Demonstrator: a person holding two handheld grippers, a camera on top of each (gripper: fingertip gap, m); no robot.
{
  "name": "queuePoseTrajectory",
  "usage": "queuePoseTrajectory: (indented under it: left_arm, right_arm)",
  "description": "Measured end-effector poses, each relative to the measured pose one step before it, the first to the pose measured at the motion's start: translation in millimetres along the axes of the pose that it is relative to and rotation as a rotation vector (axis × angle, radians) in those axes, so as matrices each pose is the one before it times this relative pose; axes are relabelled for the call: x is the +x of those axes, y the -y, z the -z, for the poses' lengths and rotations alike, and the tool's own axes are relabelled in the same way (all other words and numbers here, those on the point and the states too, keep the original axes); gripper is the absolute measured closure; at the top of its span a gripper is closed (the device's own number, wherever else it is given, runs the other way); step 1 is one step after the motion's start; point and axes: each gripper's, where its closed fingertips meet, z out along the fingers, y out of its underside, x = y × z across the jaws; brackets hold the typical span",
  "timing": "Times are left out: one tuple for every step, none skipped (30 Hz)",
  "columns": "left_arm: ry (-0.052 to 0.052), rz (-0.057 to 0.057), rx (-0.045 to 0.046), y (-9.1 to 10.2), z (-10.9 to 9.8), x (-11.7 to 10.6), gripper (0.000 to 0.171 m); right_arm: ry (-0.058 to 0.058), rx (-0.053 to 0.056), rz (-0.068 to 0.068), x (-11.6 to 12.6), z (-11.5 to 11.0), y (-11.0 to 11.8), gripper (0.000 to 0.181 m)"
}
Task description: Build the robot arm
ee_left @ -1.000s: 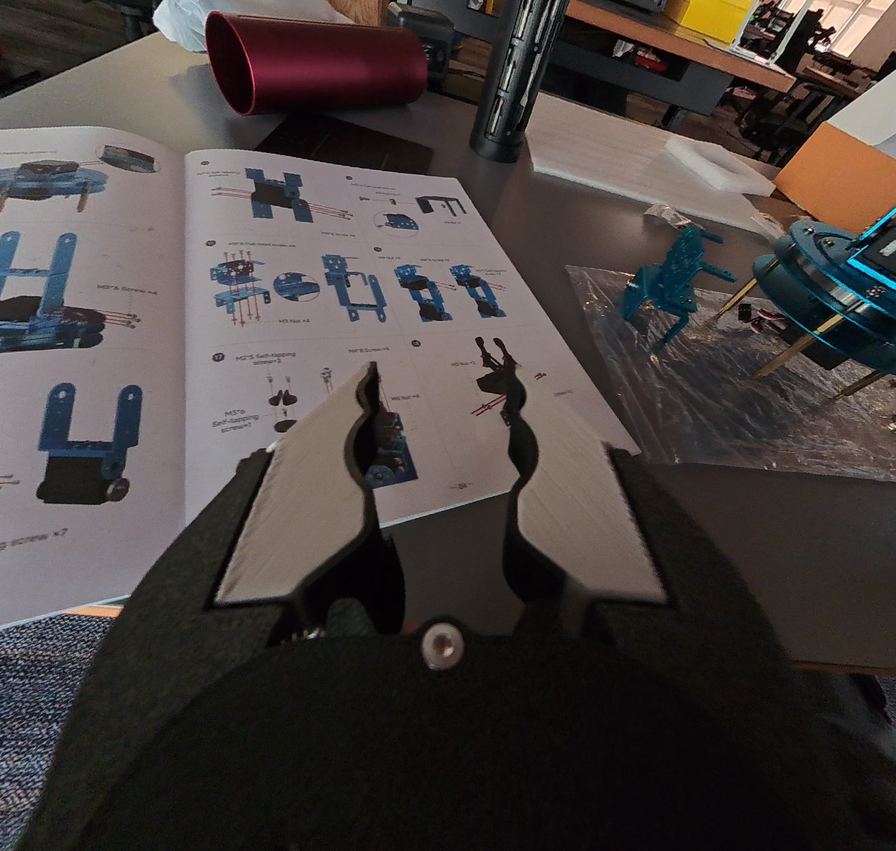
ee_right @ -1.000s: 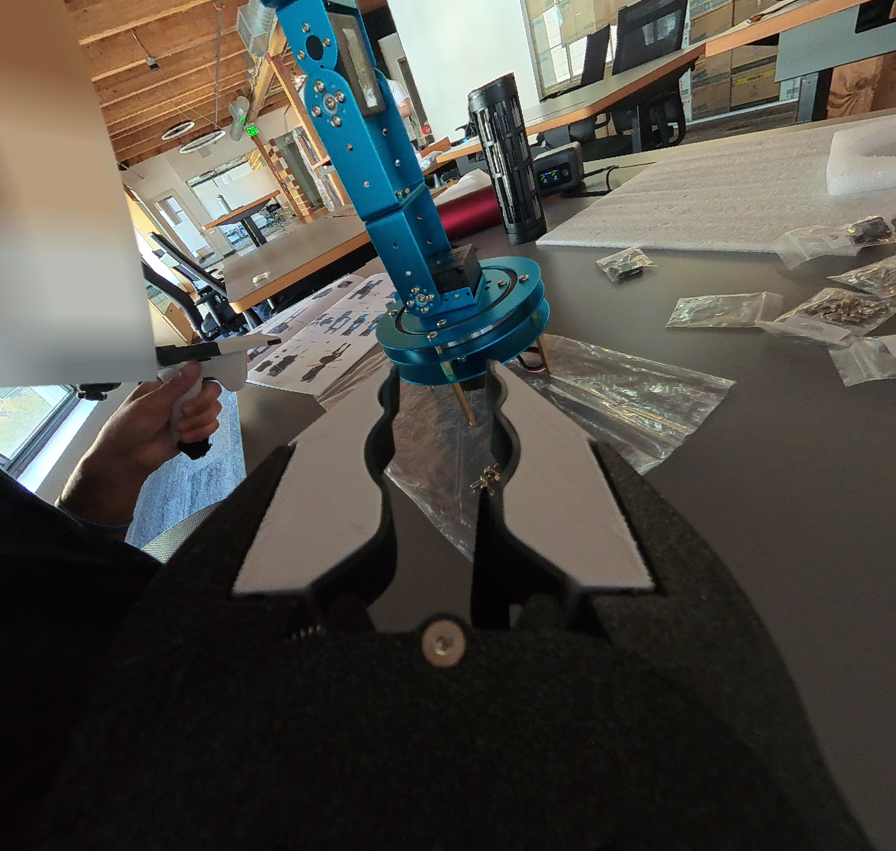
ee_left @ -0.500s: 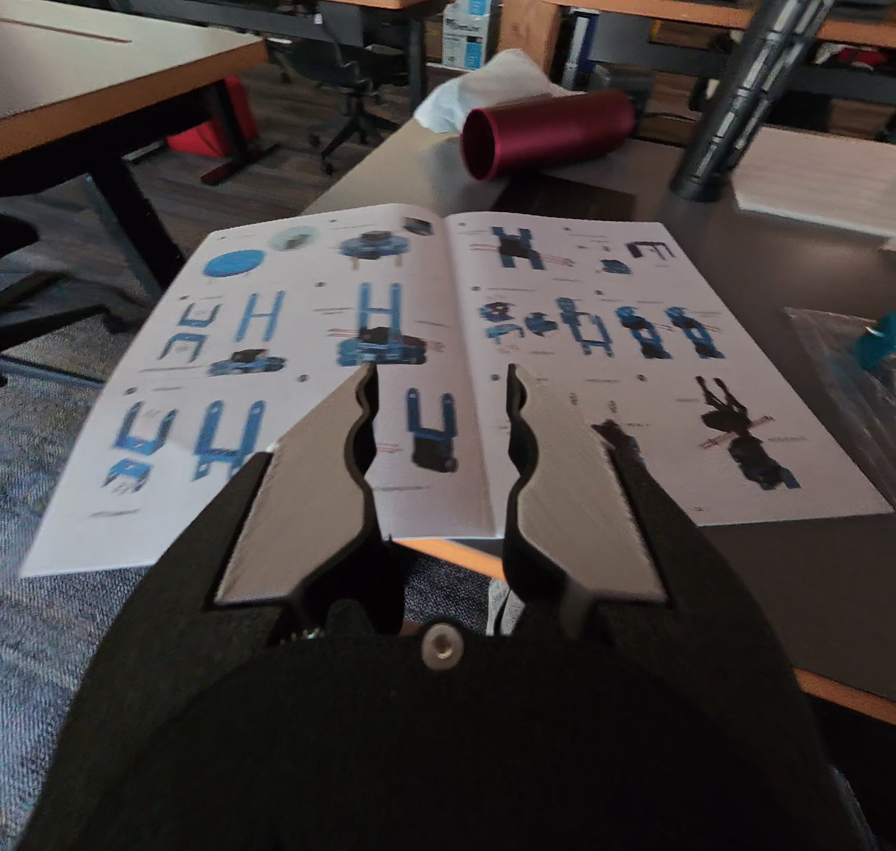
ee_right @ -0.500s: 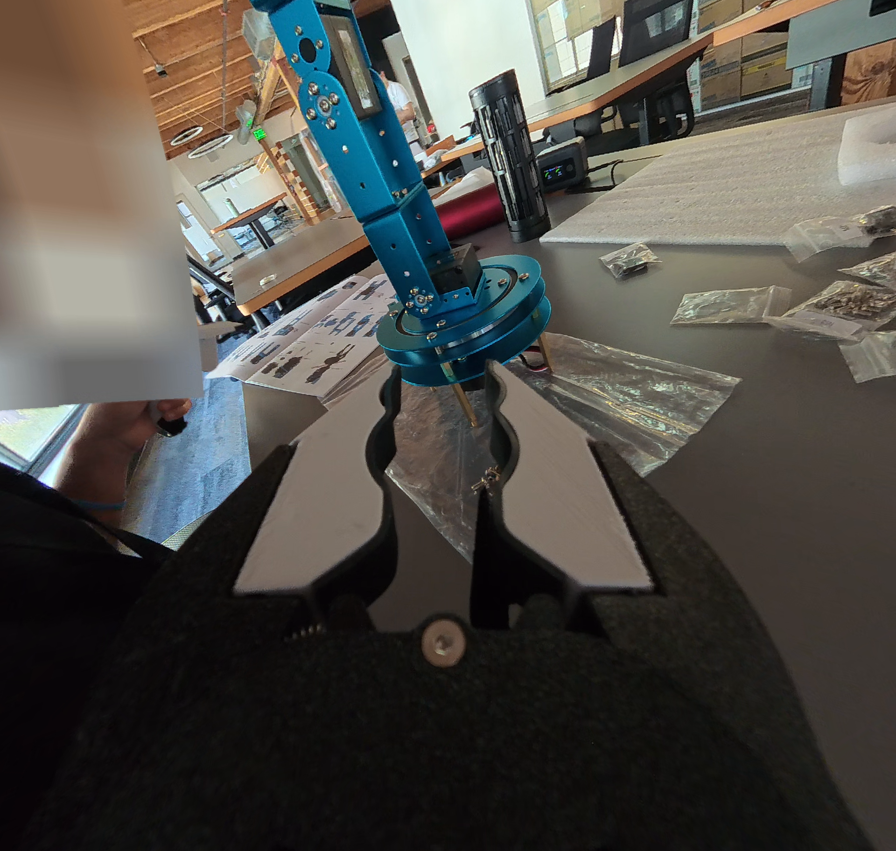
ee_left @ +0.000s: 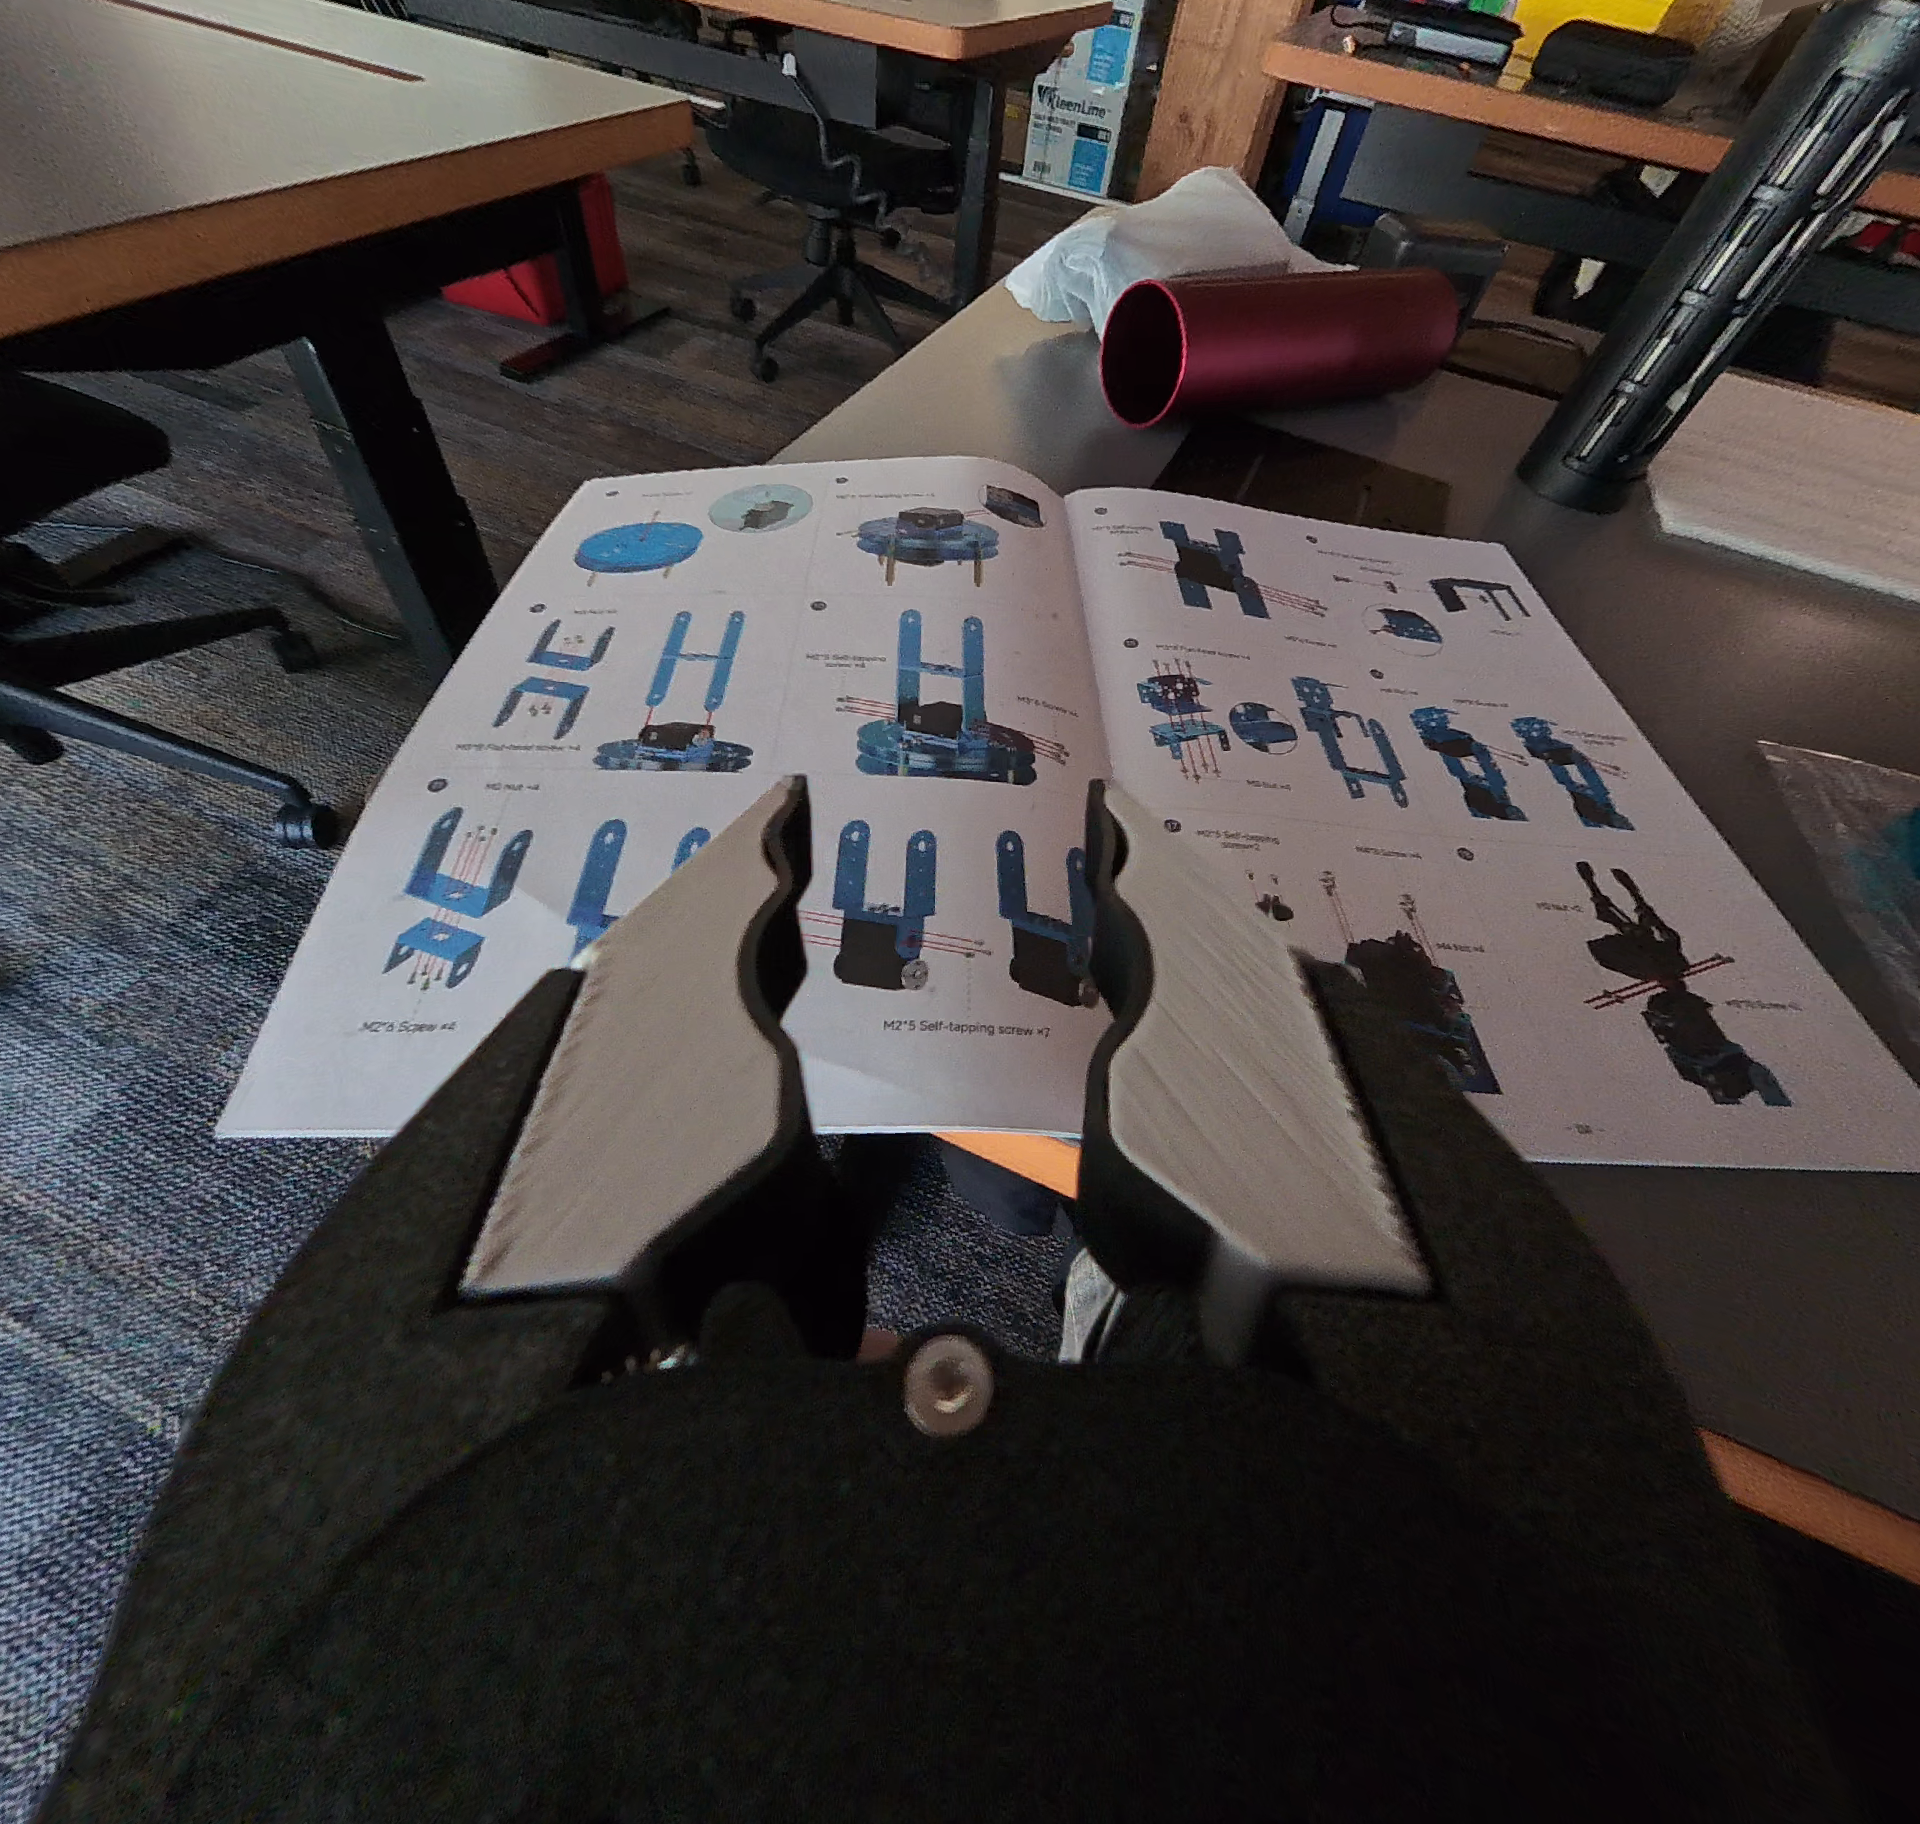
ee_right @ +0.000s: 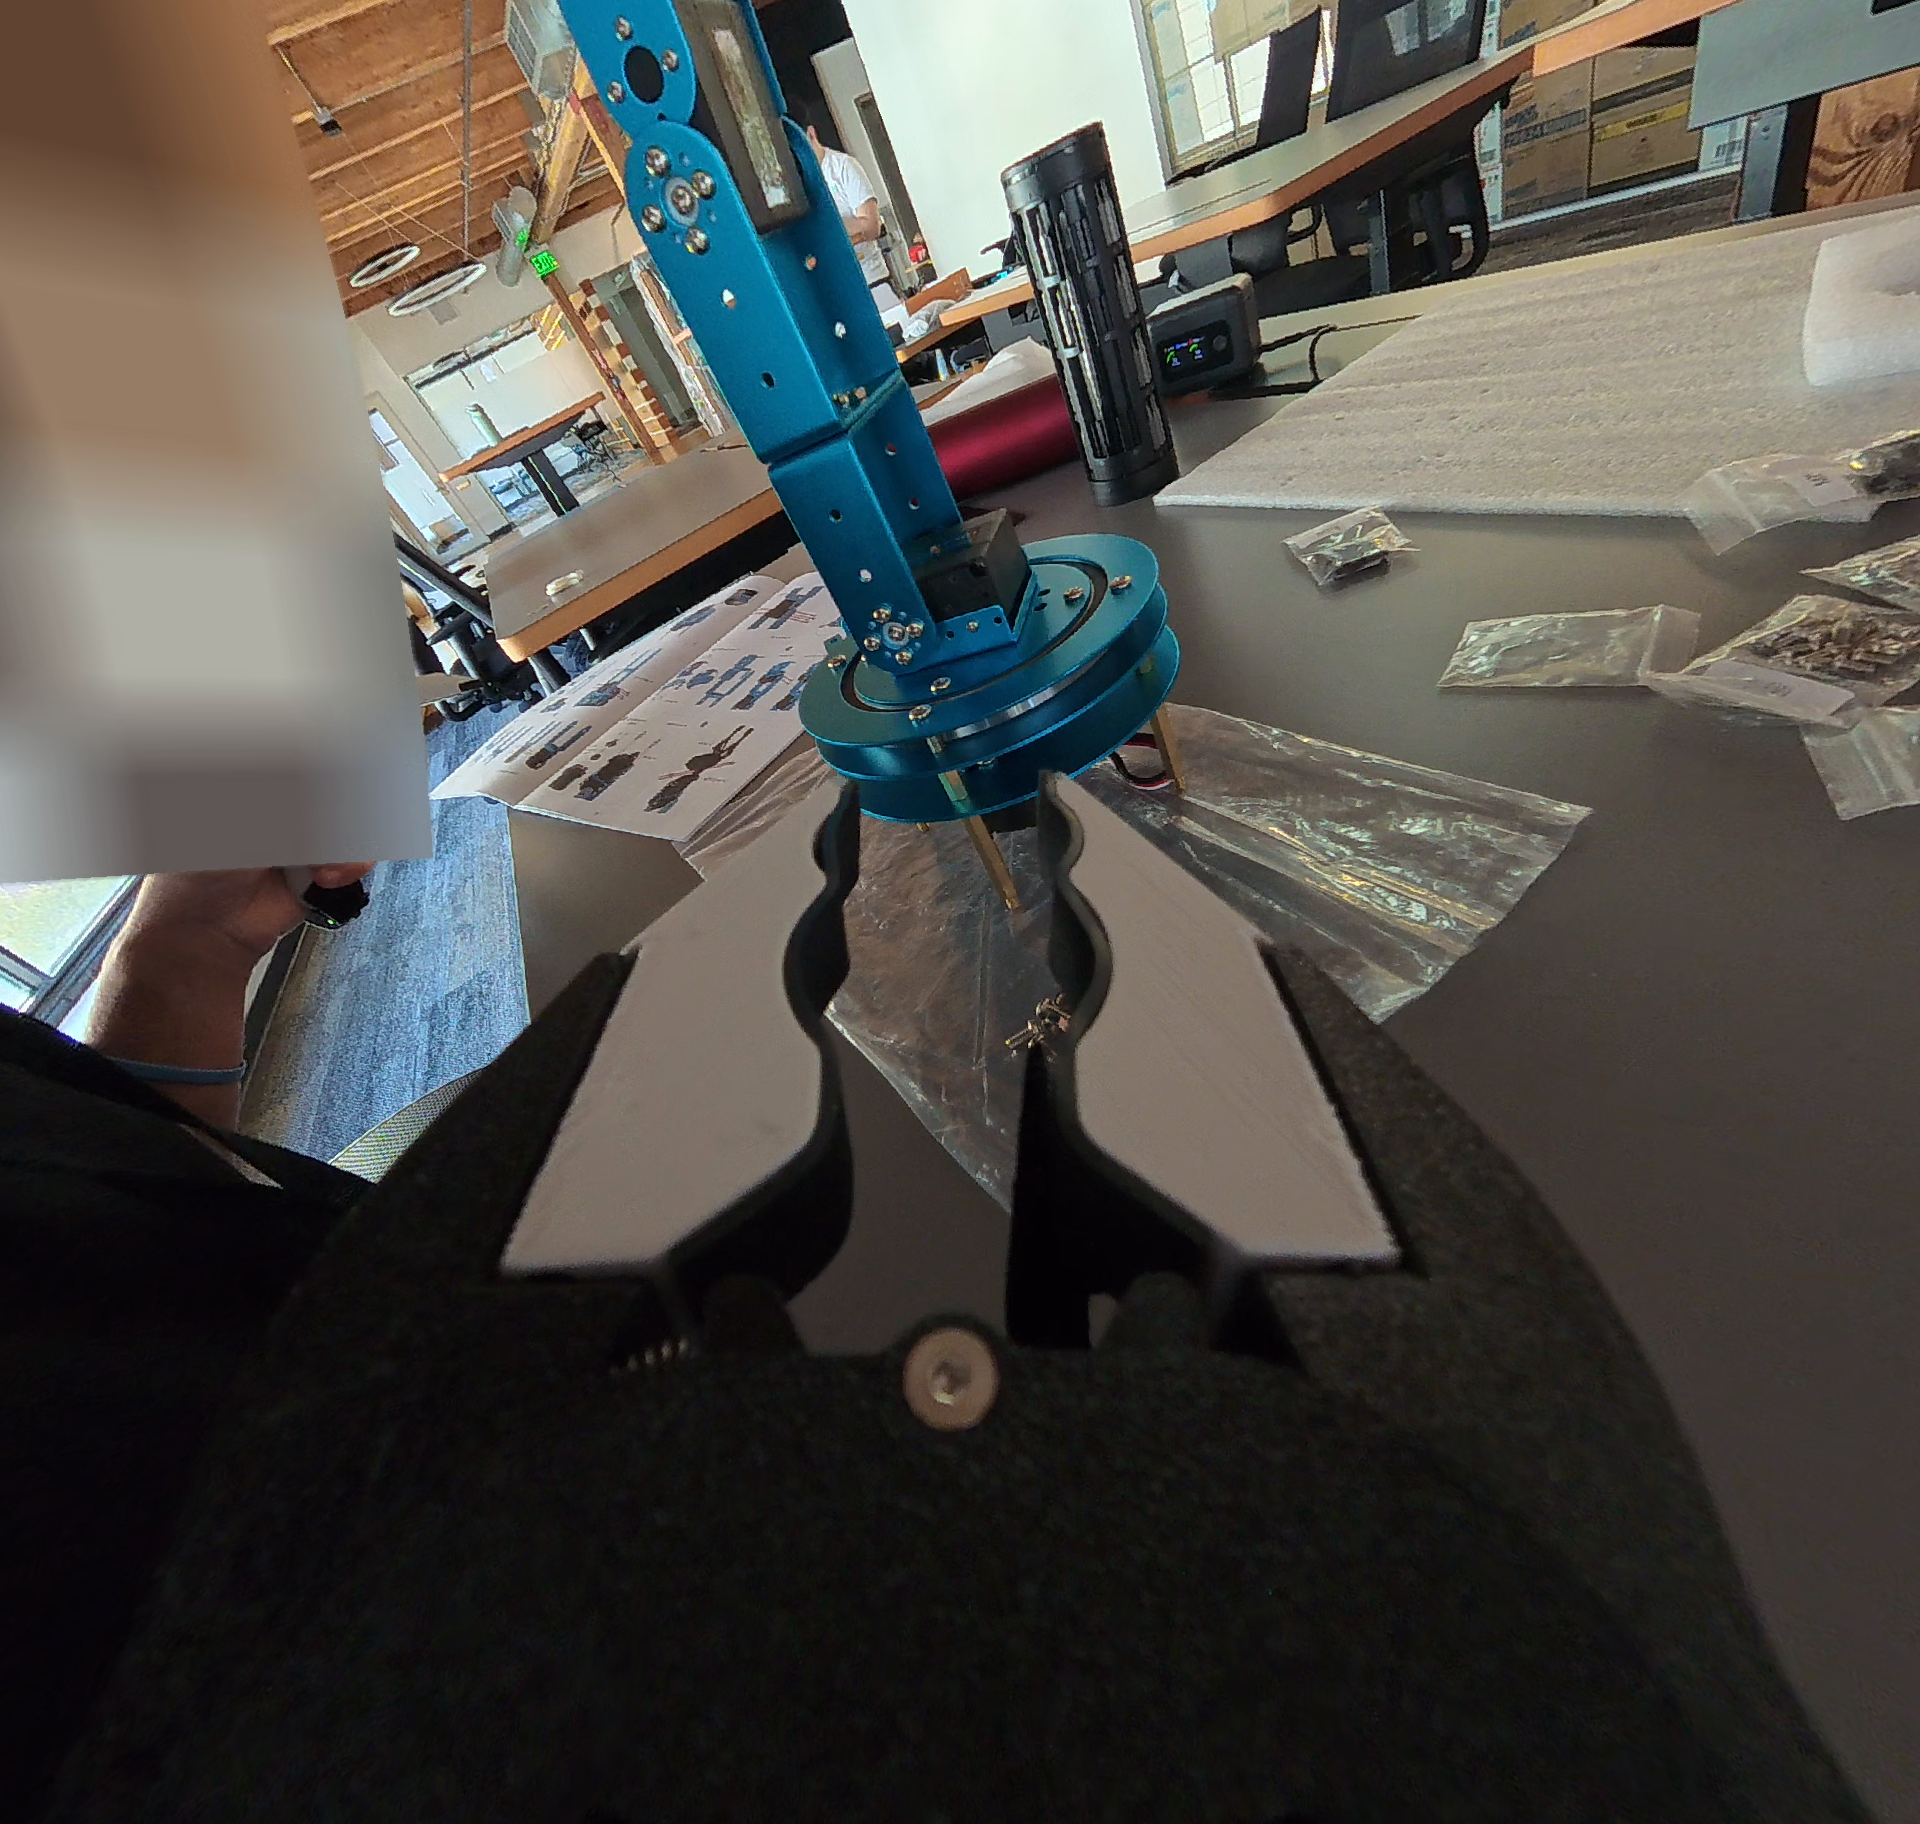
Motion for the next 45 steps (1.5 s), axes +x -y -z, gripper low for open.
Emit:
queuePoseTrajectory:
  left_arm:
    - [0.0016, -0.0040, -0.00109, -0.33, 0.05, 0.19, 0.119]
    - [-0.0005, -0.0012, 0.00039, 0.07, 0.14, 0.28, 0.119]
    - [-0.0012, 0.0011, 0.00181, 0.26, 0.17, 0.25, 0.119]
    - [-0.0021, 0.0013, 0.00050, 0.13, 0.06, 0.46, 0.119]
    - [-0.0018, 0.0005, -0.00121, -0.21, -0.15, 0.36, 0.119]
    - [-0.0005, 0.0005, -0.00075, -0.36, -0.18, 0.21, 0.119]
    - [-0.0004, -0.0003, -0.00084, -0.41, -0.40, 0.21, 0.119]
    - [-0.0002, -0.0017, -0.00211, -0.65, -0.48, 0.22, 0.119]
    - [0.0008, -0.0022, -0.00237, -0.60, -0.36, -0.02, 0.119]
    - [0.0011, -0.0022, -0.00193, -0.54, -0.39, -0.05, 0.119]
    - [0.0013, -0.0017, -0.00081, -0.27, -0.14, -0.17, 0.119]
    - [0.0014, -0.0007, 0.00050, 0.07, 0.03, -0.45, 0.119]
    - [0.0009, 0.0003, 0.00110, 0.11, 0.12, -0.32, 0.119]
    - [0.0007, 0.0015, 0.00117, 0.27, 0.08, -0.56, 0.119]
    - [0.0006, 0.0025, 0.00145, 0.17, 0.16, -0.48, 0.119]
    - [-0.0002, 0.0028, 0.00072, -0.05, -0.05, -0.29, 0.119]
    - [-0.0016, 0.0019, -0.00054, -0.22, -0.10, 0.14, 0.119]
    - [-0.0019, 0.0001, -0.00105, -0.46, -0.26, 0.31, 0.119]
    - [-0.0002, -0.0016, -0.00185, -0.70, -0.53, 0.22, 0.119]
    - [0.0005, -0.0020, -0.00365, -1.07, -0.74, 0.23, 0.119]
    - [-0.0019, -0.0020, -0.00542, -1.34, -0.61, 0.84, 0.119]
    - [-0.0039, -0.0021, -0.00376, -0.90, -0.43, 1.22, 0.119]
    - [-0.0029, -0.0016, 0.00029, -0.04, -0.09, 1.22, 0.119]
    - [-0.0023, -0.0015, 0.00129, 0.18, -0.06, 1.07, 0.119]
    - [-0.0034, -0.0017, -0.00067, -0.01, -0.12, 1.14, 0.119]
    - [-0.0043, -0.0001, -0.00054, -0.13, -0.27, 1.15, 0.119]
    - [-0.0077, 0.0041, 0.00187, 0.13, -0.17, 1.78, 0.119]
    - [-0.0206, 0.0084, 0.00708, 0.80, -0.21, 4.45, 0.119]
    - [-0.0522, 0.0041, 0.01970, 2.24, 0.00, 11.88, 0.119]
    - [-0.0956, -0.0119, 0.03331, 3.08, 0.38, 23.95, 0.119]
    - [-0.1245, -0.0272, 0.02550, 0.63, -0.38, 33.82, 0.119]
    - [-0.1117, -0.0301, -0.00579, -3.78, -3.27, 33.67, 0.119]
    - [-0.0680, -0.0232, -0.02947, -6.60, -6.20, 25.24, 0.120]
    - [-0.0327, -0.0149, -0.02895, -6.35, -7.15, 16.46, 0.120]
    - [-0.0196, -0.0045, -0.01794, -5.01, -6.52, 10.71, 0.119]
    - [-0.0259, 0.0031, -0.01230, -4.05, -5.25, 8.73, 0.119]
    - [-0.0290, 0.0026, -0.01028, -3.12, -4.09, 7.44, 0.119]
    - [-0.0143, -0.0011, -0.00315, -1.04, -3.11, 4.11, 0.119]
    - [0.0008, -0.0041, 0.00454, 0.93, -2.41, 1.32, 0.119]
    - [0.0024, -0.0049, 0.00620, 1.64, -2.17, 0.69, 0.119]
    - [-0.0012, -0.0023, 0.00284, 1.48, -2.14, 1.05, 0.119]
    - [-0.0007, -0.0003, -0.00021, 1.32, -2.02, 0.88, 0.119]
    - [0.0044, -0.0010, -0.00021, 1.52, -1.89, 0.02, 0.119]
    - [0.0117, -0.0013, -0.00058, 1.41, -1.99, -1.10, 0.119]
    - [0.0156, 0.0010, -0.00222, 0.94, -2.12, -1.47, 0.119]
  right_arm:
    - [-0.0002, 0.0021, -0.0007, 0.10, 0.24, 0.31, 0.148]
    - [0.0004, 0.0019, -0.0004, 0.05, 0.26, 0.28, 0.148]
    - [0.0008, 0.0011, -0.0003, 0.01, 0.11, 0.09, 0.148]
    - [0.0003, 0.0002, -0.0001, -0.06, -0.01, 0.03, 0.148]
    - [0.0006, -0.0004, 0.0000, 0.01, 0.02, -0.02, 0.148]
    - [-0.0002, 0.0000, 0.0003, 0.03, -0.10, 0.00, 0.148]
    - [-0.0002, 0.0004, 0.0003, 0.06, 0.07, 0.06, 0.148]
    - [0.0000, 0.0003, -0.0002, 0.09, 0.07, 0.07, 0.148]
    - [-0.0001, -0.0002, -0.0009, 0.08, 0.00, -0.08, 0.148]
    - [-0.0002, -0.0003, -0.0011, 0.26, -0.11, -0.01, 0.148]
    - [-0.0004, 0.0000, -0.0007, 0.23, -0.02, -0.01, 0.148]
    - [-0.0005, 0.0001, -0.0004, 0.17, 0.08, -0.05, 0.148]
    - [-0.0003, 0.0003, -0.0002, 0.11, -0.03, 0.08, 0.148]
    - [-0.0001, 0.0002, -0.0002, 0.09, -0.02, 0.07, 0.148]
    - [0.0002, -0.0001, -0.0003, 0.09, -0.01, -0.06, 0.148]
    - [-0.0002, -0.0003, -0.0001, 0.02, 0.02, -0.04, 0.148]
    - [-0.0001, -0.0001, 0.0001, 0.14, -0.10, -0.07, 0.148]
    - [-0.0002, -0.0001, 0.0000, 0.03, 0.01, -0.01, 0.148]
    - [0.0001, -0.0002, -0.0003, 0.05, -0.09, 0.01, 0.148]
    - [0.0001, 0.0001, -0.0002, 0.09, -0.02, -0.04, 0.148]
    - [-0.0002, 0.0002, -0.0001, 0.12, 0.08, 0.06, 0.148]
    - [-0.0001, 0.0002, 0.0003, 0.03, -0.02, 0.03, 0.148]
    - [-0.0001, 0.0004, 0.0005, 0.06, 0.07, 0.04, 0.148]
    - [-0.0005, 0.0006, 0.0006, -0.03, -0.02, 0.13, 0.148]
    - [0.0000, 0.0001, 0.0004, 0.03, -0.01, 0.02, 0.148]
    - [-0.0004, -0.0004, 0.0004, 0.08, -0.07, -0.05, 0.148]
    - [-0.0004, -0.0011, 0.0002, 0.08, -0.13, -0.24, 0.148]
    - [-0.0003, -0.0014, 0.0003, 0.04, -0.20, -0.19, 0.148]
    - [-0.0007, -0.0011, 0.0010, 0.02, -0.11, -0.09, 0.148]
    - [-0.0012, -0.0008, 0.0017, 0.04, -0.22, -0.08, 0.148]
    - [-0.0012, -0.0015, 0.0016, -0.03, -0.17, -0.31, 0.148]
    - [-0.0013, -0.0023, 0.0010, 0.11, -0.33, -0.33, 0.148]
    - [-0.0014, -0.0023, 0.0013, 0.10, -0.32, -0.24, 0.148]
    - [-0.0011, -0.0021, 0.0019, -0.16, -0.21, -0.33, 0.148]
    - [-0.0005, -0.0008, 0.0032, -0.22, -0.10, -0.20, 0.148]
    - [-0.0002, 0.0004, 0.0028, -0.31, 0.03, 0.06, 0.148]
    - [0.0014, 0.0009, 0.0008, -0.34, 0.16, 0.12, 0.148]
    - [0.0030, 0.0016, -0.0007, -0.40, 0.18, 0.11, 0.148]
    - [0.0039, 0.0035, -0.0009, -0.62, 0.56, 0.41, 0.148]
    - [0.0051, 0.0070, -0.0008, -1.05, 0.84, 0.85, 0.148]
    - [0.0021, 0.0078, -0.0004, -0.70, 0.79, 0.94, 0.149]
    - [0.0013, 0.0046, 0.0016, -0.81, 0.54, 0.50, 0.149]
    - [0.0039, 0.0016, 0.0037, -1.53, 0.29, -0.09, 0.149]
    - [0.0060, -0.0003, 0.0044, -2.11, 0.25, -0.37, 0.149]
    - [0.0069, 0.0001, 0.0035, -2.18, 0.50, -0.27, 0.149]
